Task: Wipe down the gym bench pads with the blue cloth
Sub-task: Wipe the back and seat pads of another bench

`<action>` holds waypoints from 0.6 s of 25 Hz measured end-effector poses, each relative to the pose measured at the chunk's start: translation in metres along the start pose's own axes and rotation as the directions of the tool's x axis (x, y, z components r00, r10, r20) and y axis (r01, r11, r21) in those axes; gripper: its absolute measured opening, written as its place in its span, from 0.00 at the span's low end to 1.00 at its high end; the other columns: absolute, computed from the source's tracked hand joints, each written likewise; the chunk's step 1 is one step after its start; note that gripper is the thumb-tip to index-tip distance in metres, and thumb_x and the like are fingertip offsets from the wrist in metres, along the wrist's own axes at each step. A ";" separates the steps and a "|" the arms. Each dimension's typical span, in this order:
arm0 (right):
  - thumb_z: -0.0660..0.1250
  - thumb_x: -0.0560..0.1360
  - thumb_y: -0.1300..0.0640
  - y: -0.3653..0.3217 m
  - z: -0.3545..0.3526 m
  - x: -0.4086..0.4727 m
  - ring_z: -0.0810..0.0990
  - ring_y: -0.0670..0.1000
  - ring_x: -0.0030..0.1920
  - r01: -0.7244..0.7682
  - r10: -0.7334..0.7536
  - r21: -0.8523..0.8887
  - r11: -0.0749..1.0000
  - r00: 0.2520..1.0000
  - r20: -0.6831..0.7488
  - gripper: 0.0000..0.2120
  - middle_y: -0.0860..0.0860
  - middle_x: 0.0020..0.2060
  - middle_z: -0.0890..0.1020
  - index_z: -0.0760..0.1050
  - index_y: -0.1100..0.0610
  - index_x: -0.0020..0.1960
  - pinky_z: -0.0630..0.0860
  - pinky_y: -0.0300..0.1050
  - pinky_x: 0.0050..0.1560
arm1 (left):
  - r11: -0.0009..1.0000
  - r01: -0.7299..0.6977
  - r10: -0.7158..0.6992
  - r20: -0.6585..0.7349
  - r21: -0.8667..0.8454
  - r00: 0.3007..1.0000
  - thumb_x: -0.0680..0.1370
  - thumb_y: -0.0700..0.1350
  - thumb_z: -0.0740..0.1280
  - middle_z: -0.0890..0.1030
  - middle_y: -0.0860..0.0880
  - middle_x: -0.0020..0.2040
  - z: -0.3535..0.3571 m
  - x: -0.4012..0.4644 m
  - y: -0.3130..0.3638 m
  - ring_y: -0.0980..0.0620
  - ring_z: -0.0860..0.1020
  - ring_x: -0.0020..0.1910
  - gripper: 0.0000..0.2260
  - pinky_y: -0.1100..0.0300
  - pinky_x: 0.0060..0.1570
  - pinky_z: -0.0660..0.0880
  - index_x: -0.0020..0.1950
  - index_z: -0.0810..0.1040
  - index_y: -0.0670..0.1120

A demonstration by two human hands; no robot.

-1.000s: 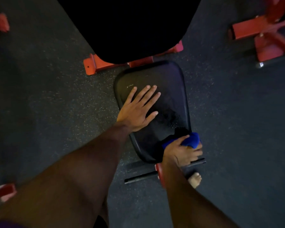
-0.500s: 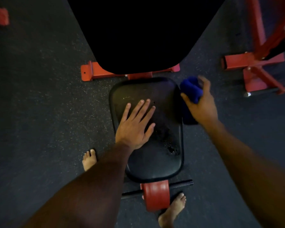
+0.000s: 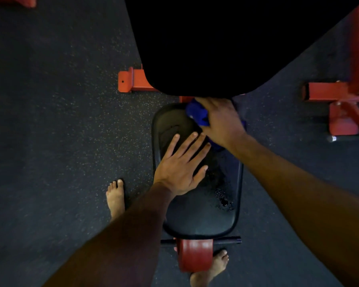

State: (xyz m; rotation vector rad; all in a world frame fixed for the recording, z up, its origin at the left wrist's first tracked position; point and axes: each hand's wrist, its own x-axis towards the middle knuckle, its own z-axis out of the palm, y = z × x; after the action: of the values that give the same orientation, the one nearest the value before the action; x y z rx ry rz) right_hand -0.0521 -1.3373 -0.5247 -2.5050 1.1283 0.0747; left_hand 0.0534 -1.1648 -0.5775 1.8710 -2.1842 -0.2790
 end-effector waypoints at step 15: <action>0.70 0.77 0.52 0.030 -0.016 0.001 0.63 0.58 0.75 0.161 -0.156 -0.014 0.987 0.971 0.180 0.37 0.54 0.77 0.63 0.55 0.50 0.80 0.57 0.56 0.75 | 1.000 0.002 -0.002 0.006 -0.003 1.000 0.85 0.54 0.55 0.64 0.46 0.81 -0.006 0.001 0.003 0.48 0.59 0.81 0.25 0.40 0.79 0.55 0.80 0.67 0.46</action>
State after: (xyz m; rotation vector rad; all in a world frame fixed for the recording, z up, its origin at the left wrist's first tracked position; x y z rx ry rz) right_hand -0.0750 -1.3615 -0.5198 -2.5457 0.8587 0.2673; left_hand 0.0523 -1.1651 -0.5708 1.8726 -2.1845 -0.2887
